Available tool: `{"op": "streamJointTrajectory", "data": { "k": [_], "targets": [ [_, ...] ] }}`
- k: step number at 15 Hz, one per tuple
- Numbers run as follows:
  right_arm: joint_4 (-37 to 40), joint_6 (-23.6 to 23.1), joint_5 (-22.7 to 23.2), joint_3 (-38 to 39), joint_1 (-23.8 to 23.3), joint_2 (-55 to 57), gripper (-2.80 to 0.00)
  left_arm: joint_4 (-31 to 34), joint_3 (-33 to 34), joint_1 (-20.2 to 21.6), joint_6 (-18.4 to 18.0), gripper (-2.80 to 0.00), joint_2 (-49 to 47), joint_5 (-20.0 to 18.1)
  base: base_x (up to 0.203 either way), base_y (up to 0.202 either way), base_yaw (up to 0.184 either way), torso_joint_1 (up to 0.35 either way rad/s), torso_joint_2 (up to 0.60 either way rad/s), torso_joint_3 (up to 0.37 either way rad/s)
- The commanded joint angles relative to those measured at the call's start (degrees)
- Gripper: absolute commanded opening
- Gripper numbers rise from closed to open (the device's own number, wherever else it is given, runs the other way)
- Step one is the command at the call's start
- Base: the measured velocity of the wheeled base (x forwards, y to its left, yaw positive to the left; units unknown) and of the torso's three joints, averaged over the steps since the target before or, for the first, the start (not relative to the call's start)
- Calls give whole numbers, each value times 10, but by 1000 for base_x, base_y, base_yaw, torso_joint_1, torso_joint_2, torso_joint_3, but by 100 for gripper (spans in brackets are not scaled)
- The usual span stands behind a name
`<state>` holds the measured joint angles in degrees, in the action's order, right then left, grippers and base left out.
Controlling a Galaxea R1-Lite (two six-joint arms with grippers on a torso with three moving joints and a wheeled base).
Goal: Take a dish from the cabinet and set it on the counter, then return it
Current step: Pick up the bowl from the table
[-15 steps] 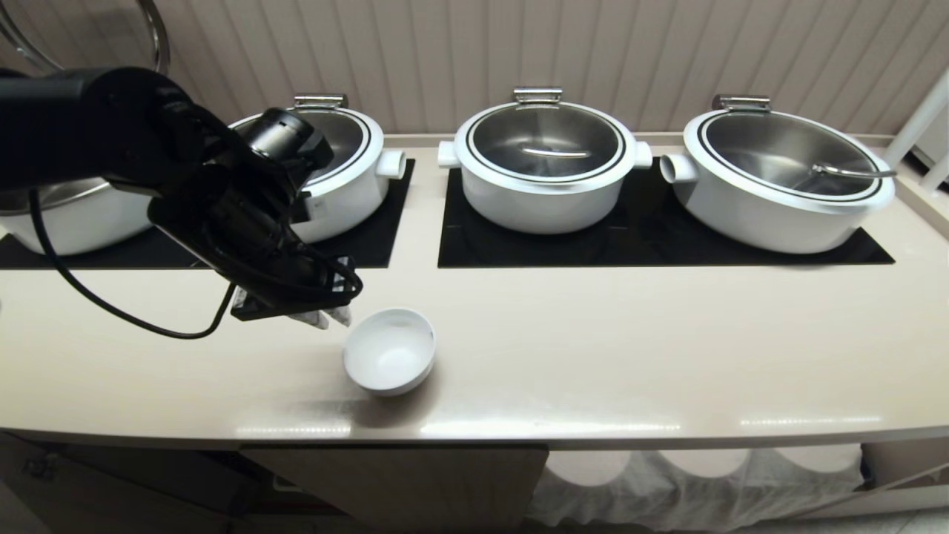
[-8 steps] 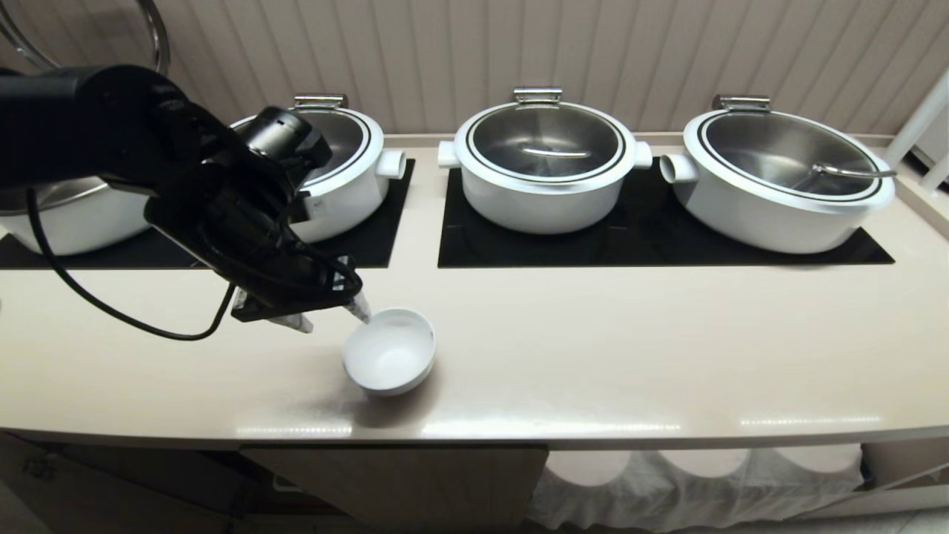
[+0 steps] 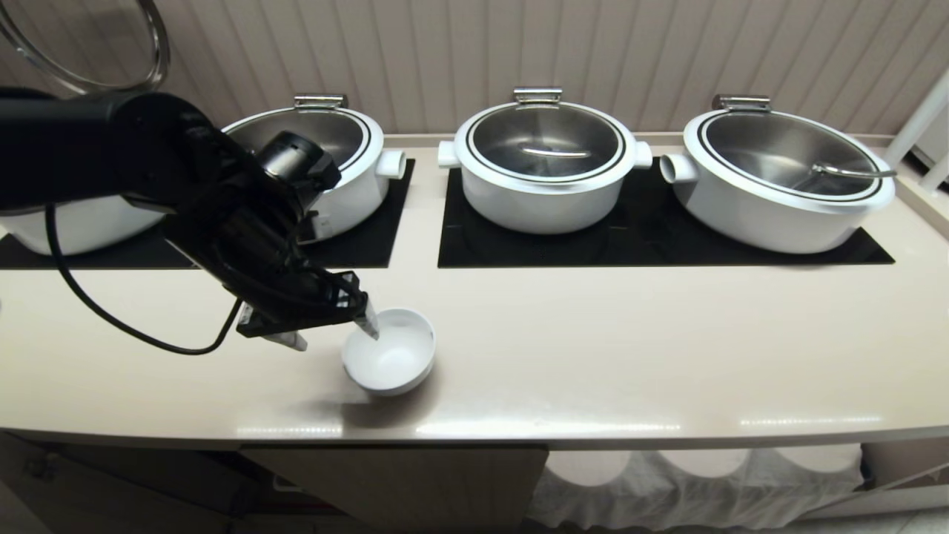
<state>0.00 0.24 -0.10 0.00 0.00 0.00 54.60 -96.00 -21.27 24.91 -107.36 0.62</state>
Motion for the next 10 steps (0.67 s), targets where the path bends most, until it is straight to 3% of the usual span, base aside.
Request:
{"op": "streamJointTrajectory", "data": {
  "k": [1,10],
  "targets": [
    [-1,0,0,0,0,0,-280,3,1,-1,1,0,-10,2,0,0,0,0,0,0],
    [-1,-1,0,0,0,0,-280,2,3,-1,1,0,-55,4,0,0,0,0,0,0]
  ]
}}
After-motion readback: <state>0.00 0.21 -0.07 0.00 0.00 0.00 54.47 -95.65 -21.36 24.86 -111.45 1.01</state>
